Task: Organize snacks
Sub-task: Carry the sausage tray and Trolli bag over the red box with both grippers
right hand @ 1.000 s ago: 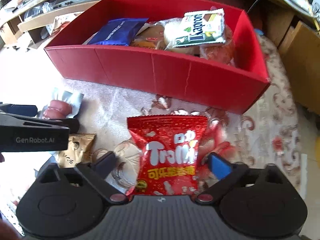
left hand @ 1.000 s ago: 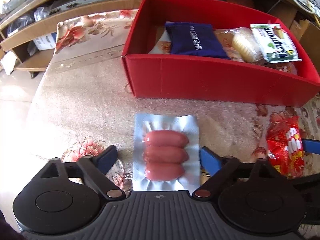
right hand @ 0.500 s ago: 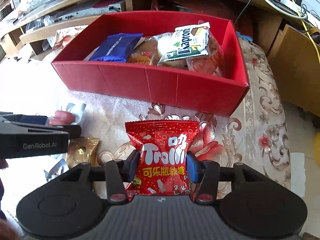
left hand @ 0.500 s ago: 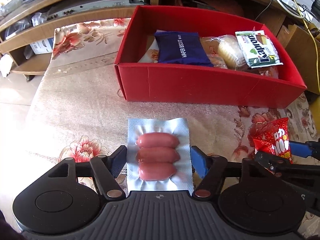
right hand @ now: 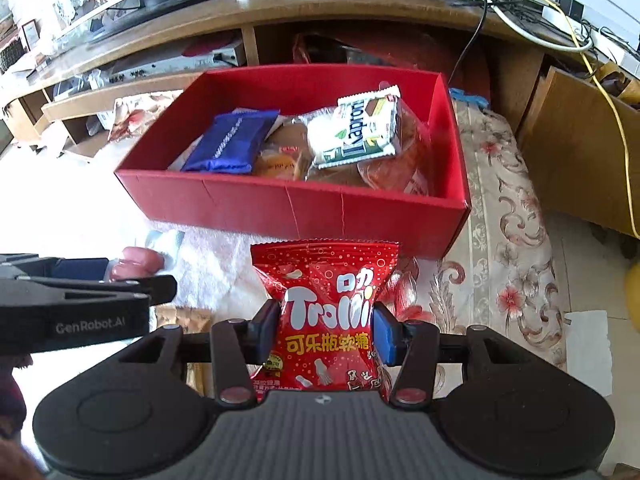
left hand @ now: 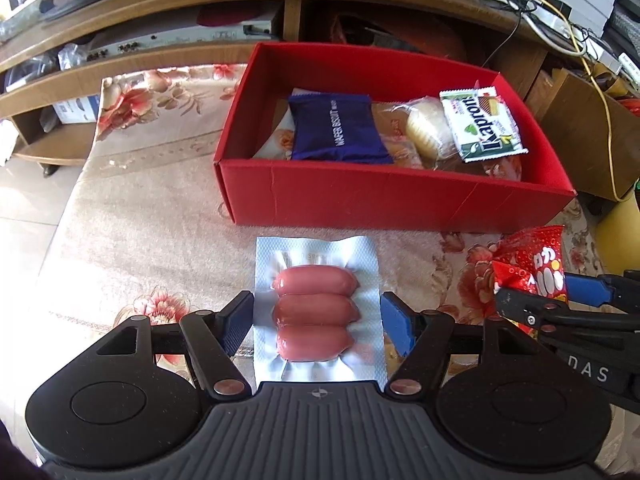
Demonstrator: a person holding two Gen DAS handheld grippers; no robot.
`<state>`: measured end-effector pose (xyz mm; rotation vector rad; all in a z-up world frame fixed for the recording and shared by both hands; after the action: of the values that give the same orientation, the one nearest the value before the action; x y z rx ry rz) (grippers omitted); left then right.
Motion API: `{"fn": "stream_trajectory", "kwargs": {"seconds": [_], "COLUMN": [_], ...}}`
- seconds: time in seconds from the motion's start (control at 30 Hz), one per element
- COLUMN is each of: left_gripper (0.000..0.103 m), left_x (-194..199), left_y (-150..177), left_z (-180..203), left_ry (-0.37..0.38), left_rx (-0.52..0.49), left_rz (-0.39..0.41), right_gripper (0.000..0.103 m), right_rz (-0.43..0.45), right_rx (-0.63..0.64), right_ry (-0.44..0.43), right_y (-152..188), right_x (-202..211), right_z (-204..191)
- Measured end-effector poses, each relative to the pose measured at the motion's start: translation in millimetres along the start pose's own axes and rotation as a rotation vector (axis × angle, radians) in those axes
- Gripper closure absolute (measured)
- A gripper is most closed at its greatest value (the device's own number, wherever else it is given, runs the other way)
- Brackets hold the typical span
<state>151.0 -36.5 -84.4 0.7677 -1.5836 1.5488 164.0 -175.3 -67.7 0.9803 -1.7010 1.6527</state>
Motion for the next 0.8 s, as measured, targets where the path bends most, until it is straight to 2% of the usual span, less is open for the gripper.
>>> {"fn": "stream_trajectory", "kwargs": {"seconds": [0.6,0.8], "left_gripper": [0.029,0.029], "left_x": [13.7,18.3], "left_y": [-40.8,-66.4], "left_z": [12.2,14.5], "left_ry": [0.023,0.021], "left_rx": [0.008,0.012], "left_rz": [0.094,0.137], "right_gripper": [0.059,0.059], "right_rz": [0.086,0.125], "right_rx": [-0.057,-0.089], "right_ry": [-0.023,-0.029], "right_y": [-46.9,-71.8], "right_x": [13.1,16.7], "right_z": [0.3,6.9]}}
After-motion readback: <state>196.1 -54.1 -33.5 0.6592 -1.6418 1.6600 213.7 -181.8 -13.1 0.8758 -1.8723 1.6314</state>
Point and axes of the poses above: each gripper's, at about its wrist camera, not at the fingertips, and x roughly against the way its jaws point, z to its right, y to its underside, the point moved 10 cm from there along -x, roughly the way its jaws point, and after that the axes turned 2 degrees about z, right-handed, at the moved point
